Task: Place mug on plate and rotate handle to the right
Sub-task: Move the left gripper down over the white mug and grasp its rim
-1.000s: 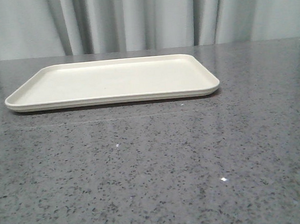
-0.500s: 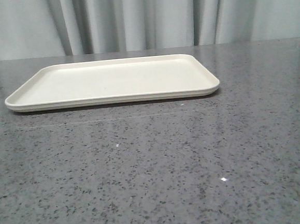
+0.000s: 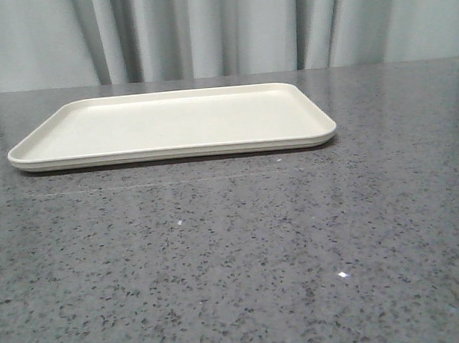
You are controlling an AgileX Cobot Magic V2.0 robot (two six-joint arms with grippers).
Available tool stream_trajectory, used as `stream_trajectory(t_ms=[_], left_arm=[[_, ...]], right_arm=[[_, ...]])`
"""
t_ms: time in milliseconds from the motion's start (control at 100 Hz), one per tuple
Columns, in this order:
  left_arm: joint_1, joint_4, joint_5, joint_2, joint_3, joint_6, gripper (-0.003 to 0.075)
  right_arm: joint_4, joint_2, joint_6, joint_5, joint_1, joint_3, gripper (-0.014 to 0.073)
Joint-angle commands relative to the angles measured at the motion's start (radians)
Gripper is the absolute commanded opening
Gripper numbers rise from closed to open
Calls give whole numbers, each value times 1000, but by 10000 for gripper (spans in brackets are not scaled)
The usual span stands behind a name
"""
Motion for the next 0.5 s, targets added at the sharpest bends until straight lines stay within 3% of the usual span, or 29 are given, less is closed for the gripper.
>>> stream_trajectory(t_ms=[0, 130, 260, 490], left_arm=[[-6, 0, -101, -28, 11, -10, -20], [-6, -17, -175, -28, -15, -10, -20], [-6, -79, -131, -28, -106, -10, -20], [-6, -117, 49, 22, -391, -10, -20]], right_arm=[[-6, -21, -3, -138, 0, -2, -66], [52, -21, -3, -154, 0, -23, -66], [80, -11, -3, -132, 0, -82, -66], [79, 90, -3, 169, 0, -331, -66]])
